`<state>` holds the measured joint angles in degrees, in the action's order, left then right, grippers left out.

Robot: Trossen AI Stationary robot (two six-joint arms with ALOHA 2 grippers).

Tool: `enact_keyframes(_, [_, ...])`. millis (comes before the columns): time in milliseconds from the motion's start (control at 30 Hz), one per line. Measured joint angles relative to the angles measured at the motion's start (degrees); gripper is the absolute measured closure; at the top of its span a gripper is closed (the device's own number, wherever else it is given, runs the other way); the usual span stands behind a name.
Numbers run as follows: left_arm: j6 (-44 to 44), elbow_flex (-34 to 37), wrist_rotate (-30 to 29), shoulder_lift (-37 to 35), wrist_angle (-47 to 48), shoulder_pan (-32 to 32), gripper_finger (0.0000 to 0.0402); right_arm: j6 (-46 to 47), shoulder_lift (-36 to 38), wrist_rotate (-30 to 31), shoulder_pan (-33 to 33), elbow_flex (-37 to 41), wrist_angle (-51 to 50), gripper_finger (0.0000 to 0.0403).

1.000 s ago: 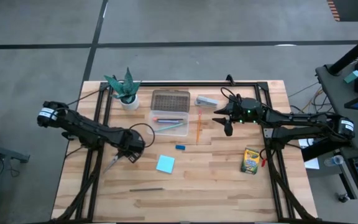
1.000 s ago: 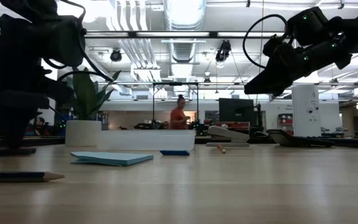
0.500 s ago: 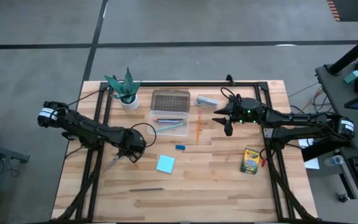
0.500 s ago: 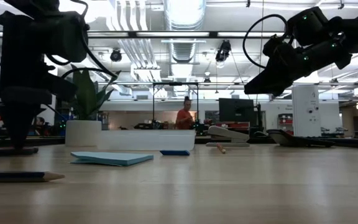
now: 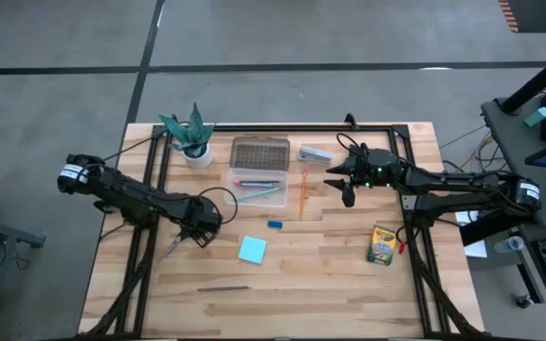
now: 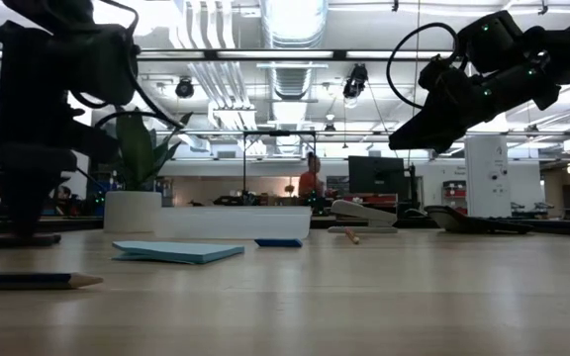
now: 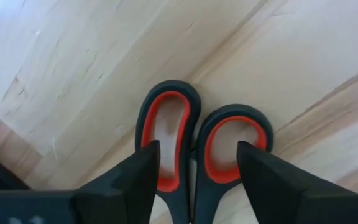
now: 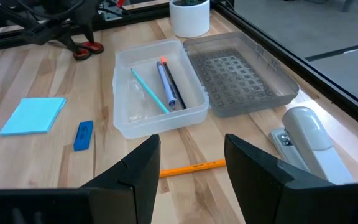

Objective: Pack school essentials
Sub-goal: Put the black scissors into the supply box

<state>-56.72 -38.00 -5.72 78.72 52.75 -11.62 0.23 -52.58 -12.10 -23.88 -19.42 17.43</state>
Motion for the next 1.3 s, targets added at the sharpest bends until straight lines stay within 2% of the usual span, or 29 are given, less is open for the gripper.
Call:
enact_keyframes(167, [-0.38, 0.96, 0.0, 0.0, -0.22, 0.01, 0.0194, 0.01, 0.0, 0.0, -0.02, 0.0, 0.0, 0.0236])
enact_keyframes(533, [-1.23, 1.92, -0.13, 0.8, -2.57, 0.01, 0.0199, -0.03, 0.0, 0.0, -0.01, -0.01, 0.0, 0.0236])
enact_keyframes(767, [-1.19, 1.9, 0.14, 2.15, -3.26, -0.03, 0.0244, -0.18, 0.0, 0.0, 0.0, -0.01, -0.02, 0.0236])
enact_keyframes(1100, [-0.93, 1.99, 0.38, 2.95, -4.1, -0.06, 0.0346, -0.24, 0.0, 0.0, -0.01, -0.01, -0.02, 0.0236])
enact_keyframes(1300, [-0.93, 2.01, -0.55, 2.95, -4.11, -0.01, 0.0351, -0.24, 0.0, 0.0, 0.0, -0.02, -0.02, 0.0236])
